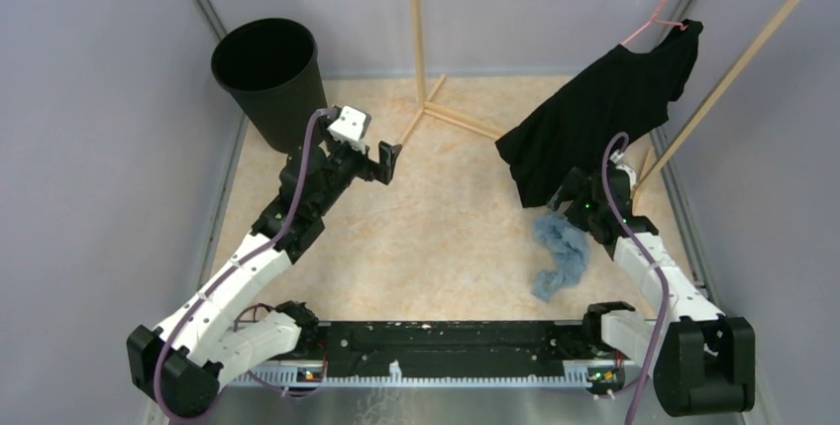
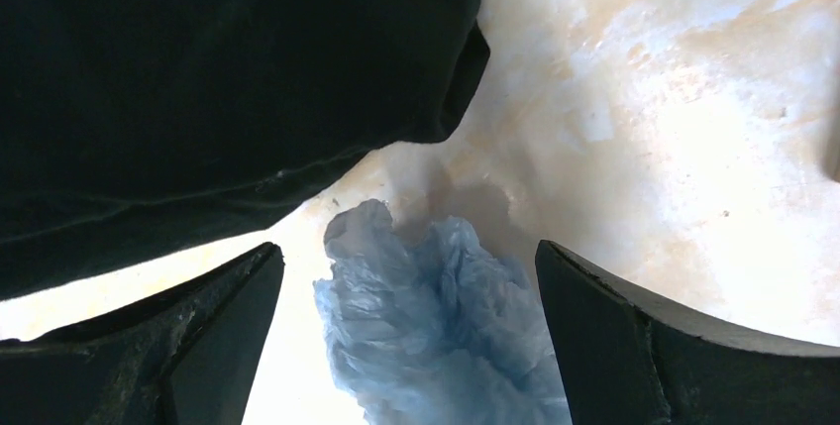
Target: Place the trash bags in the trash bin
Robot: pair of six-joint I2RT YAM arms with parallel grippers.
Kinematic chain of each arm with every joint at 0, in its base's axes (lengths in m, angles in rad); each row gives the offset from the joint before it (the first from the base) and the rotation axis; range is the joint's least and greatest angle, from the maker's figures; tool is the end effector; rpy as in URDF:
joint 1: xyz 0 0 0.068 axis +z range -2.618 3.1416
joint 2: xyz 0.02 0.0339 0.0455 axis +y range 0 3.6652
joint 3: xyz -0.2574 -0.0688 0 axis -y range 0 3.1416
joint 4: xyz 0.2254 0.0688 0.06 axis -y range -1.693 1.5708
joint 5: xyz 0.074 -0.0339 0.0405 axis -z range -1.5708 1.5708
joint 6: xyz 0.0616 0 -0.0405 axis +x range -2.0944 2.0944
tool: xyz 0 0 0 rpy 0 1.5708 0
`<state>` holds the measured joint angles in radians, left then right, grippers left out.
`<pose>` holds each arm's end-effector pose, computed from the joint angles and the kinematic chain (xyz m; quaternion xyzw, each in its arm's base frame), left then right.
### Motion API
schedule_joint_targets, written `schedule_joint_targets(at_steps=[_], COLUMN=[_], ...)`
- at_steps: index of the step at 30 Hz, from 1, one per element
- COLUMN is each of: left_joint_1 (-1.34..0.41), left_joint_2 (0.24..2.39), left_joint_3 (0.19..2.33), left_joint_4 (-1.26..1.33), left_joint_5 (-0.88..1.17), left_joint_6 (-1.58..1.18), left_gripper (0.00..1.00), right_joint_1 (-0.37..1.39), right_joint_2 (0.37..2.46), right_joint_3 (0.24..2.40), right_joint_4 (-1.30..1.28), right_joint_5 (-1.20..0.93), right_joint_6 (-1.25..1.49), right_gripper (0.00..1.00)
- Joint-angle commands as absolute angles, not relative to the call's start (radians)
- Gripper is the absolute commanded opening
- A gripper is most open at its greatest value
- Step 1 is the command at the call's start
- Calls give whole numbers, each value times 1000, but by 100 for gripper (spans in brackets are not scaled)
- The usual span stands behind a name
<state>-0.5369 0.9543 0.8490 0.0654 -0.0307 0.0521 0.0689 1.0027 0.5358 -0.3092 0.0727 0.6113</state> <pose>0.2047 -0.1196 0.3541 0.1991 0.6930 -0.1555 0.6752 0.2063 0.0097 0.1877 0.2604 0.8840 0.0974 0.3757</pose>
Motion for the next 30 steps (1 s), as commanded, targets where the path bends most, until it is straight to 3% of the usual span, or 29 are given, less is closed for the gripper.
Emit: schedule_joint_targets(at_steps=[1, 8, 14, 17, 23, 30], left_joint_1=[-552, -567, -572, -575, -599, -612], left_joint_2=[952, 977, 1006, 1029, 1179, 1361], left_joint_3=[893, 905, 919, 921, 938, 1003], left_joint_4=[92, 76, 61, 64, 94, 48], left_joint_5=[-20, -13, 49, 105, 361, 644], left_joint_6=[63, 59, 40, 6, -124, -187], left_gripper=[99, 99, 99, 99, 96, 99], right_joint_1=[63, 68, 205, 366, 519, 539], right_joint_2=[986, 964, 952, 949, 1000, 1052], right_joint_3=[505, 460, 401, 388, 398, 431], right_joint_4=[-316, -256, -119, 27, 342, 543], right_joint_5=[27, -159, -284, -271, -256, -329], right_joint_6=[632, 558, 594, 658, 753, 771], right_gripper=[98, 76, 33, 18, 0, 0])
